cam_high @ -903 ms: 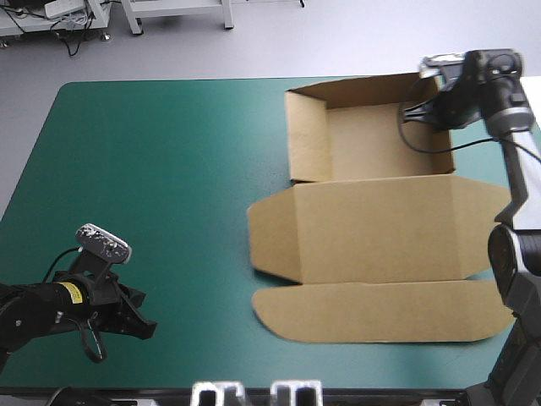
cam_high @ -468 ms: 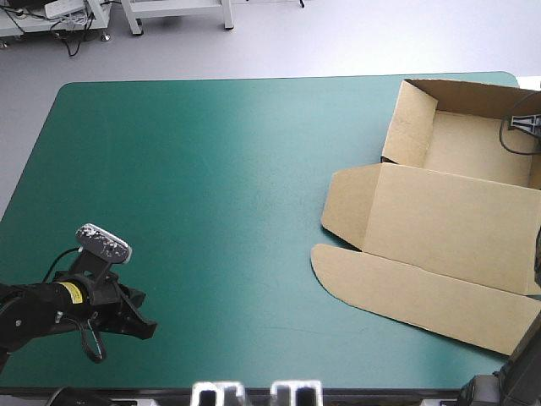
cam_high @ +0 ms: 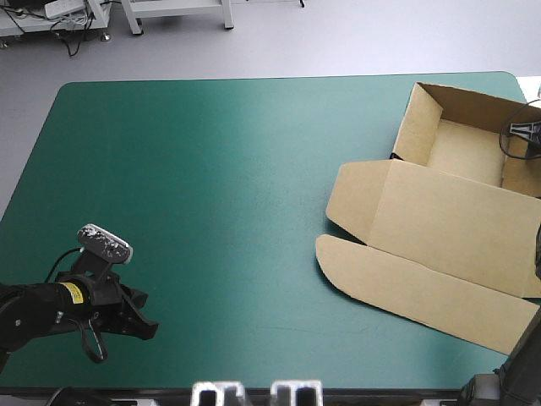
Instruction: Fold the box
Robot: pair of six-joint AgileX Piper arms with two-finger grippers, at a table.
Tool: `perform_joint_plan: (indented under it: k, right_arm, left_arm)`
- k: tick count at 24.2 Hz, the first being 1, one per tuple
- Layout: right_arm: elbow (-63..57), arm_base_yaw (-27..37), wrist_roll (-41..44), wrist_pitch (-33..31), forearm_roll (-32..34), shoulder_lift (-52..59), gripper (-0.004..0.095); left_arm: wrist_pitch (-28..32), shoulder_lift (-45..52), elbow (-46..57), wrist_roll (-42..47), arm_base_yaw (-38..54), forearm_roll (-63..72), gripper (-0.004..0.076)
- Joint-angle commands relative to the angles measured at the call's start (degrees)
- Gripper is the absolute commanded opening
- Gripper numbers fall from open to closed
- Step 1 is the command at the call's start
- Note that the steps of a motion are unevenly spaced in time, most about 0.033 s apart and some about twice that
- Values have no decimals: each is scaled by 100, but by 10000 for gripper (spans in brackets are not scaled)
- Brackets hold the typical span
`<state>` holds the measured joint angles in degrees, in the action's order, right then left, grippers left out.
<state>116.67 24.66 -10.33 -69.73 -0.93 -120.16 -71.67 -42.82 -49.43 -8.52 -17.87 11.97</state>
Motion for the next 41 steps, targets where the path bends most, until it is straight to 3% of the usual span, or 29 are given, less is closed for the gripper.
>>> perform_joint_plan:
  k: [1,4,9,13,15,18,20,21,27,29,36,41]
  right_arm:
    - [246,43,-1,242,93,389,818]
    - [508,43,248,96,193,417,922]
    - [882,43,206,-182,-228,829,873]
    - [908,22,-27,-182,-1304,1470,750]
    - [908,-28,-216,-182,-1982,1821,622]
    - [897,-300,-366,-182,-2298,2342,366]
    - [758,-617,-436,-182,-2309,2761,169]
    - [483,-1035,-654,-182,-2309,3170,-13]
    - [-1897,-3120,-1073,-182,-2196,5162,-19]
    - [-2927,-3511,-1073,-182,-2196,5742,-18]
    - [-5875,-3619,-1342,240,-2093,7888,-19]
    - [-6555,-3619,-1342,460,-2093,8583,-19]
  left_arm:
    - [67,0,-136,51,-3,273,-10]
    - [67,0,-136,51,-3,274,-10]
    - [179,0,-136,51,-3,274,-10]
    - [506,0,-136,51,-3,274,-10]
    - [632,0,-136,51,-3,263,-10]
    - [718,0,-136,51,-3,145,-10]
    - [760,0,-136,51,-3,61,-10]
    - [790,0,-136,51,-3,61,-10]
    - [769,0,-136,-12,-3,57,-10]
    - [747,0,-136,-10,-3,68,-10]
    - [496,0,-136,-355,-3,513,-10]
    - [392,65,-122,-481,-3,888,-10]
